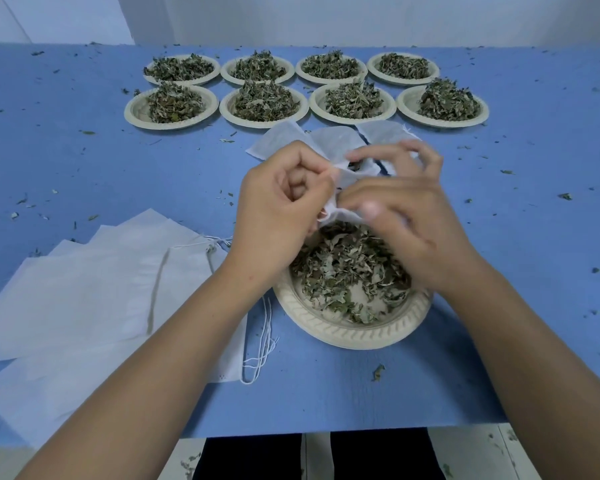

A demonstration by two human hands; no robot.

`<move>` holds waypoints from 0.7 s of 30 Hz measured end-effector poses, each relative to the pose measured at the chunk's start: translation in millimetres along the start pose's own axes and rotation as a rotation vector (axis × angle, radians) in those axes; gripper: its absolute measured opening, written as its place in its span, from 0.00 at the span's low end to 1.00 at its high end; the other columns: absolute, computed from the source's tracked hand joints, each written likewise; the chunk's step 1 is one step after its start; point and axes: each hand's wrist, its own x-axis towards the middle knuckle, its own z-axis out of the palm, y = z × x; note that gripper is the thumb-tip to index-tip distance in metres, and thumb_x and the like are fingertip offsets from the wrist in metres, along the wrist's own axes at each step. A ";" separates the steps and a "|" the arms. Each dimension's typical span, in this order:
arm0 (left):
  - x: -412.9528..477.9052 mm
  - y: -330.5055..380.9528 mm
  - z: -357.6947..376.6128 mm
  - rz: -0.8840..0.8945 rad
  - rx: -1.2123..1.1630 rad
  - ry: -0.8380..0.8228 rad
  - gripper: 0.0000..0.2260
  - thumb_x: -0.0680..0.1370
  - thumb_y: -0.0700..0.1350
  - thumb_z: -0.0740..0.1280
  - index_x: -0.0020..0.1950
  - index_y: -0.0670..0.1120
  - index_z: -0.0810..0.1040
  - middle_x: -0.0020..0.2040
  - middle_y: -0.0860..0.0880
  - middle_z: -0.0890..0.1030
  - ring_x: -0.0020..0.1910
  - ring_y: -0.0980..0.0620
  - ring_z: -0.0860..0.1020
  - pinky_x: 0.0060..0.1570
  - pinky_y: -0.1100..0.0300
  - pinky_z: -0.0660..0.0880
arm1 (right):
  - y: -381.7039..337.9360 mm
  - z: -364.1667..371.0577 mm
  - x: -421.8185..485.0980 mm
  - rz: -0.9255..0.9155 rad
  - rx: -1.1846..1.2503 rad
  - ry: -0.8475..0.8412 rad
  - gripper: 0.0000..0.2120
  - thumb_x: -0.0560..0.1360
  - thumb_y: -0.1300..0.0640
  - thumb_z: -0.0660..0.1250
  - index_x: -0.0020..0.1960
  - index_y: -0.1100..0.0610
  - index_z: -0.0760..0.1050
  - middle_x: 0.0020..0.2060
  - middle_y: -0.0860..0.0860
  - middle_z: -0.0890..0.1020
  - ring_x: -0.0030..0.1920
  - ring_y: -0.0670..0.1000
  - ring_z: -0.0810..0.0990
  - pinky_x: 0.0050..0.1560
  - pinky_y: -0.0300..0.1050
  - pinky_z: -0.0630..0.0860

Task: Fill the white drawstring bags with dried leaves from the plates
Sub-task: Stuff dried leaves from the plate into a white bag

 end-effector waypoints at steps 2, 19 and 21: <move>4.6 -2.6 -5.4 -0.006 -0.008 0.125 0.09 0.79 0.36 0.67 0.40 0.46 0.76 0.24 0.50 0.72 0.20 0.57 0.68 0.23 0.63 0.68 | 2.7 -10.6 -1.2 0.079 0.181 0.224 0.21 0.76 0.57 0.51 0.35 0.55 0.80 0.35 0.49 0.83 0.50 0.52 0.78 0.63 0.49 0.59; 4.3 -2.3 -5.6 0.040 0.041 0.220 0.09 0.79 0.39 0.67 0.39 0.49 0.74 0.24 0.55 0.71 0.21 0.57 0.66 0.26 0.57 0.68 | 2.5 -10.5 0.6 0.212 0.154 -0.627 0.20 0.66 0.57 0.79 0.56 0.50 0.80 0.53 0.46 0.78 0.56 0.45 0.76 0.61 0.43 0.70; 4.7 -2.4 -6.1 0.042 0.041 0.219 0.09 0.79 0.40 0.67 0.39 0.49 0.75 0.24 0.56 0.71 0.21 0.57 0.66 0.25 0.56 0.68 | 1.5 -10.7 1.3 0.207 0.153 -0.579 0.16 0.67 0.59 0.78 0.54 0.54 0.82 0.51 0.47 0.80 0.54 0.46 0.78 0.60 0.46 0.72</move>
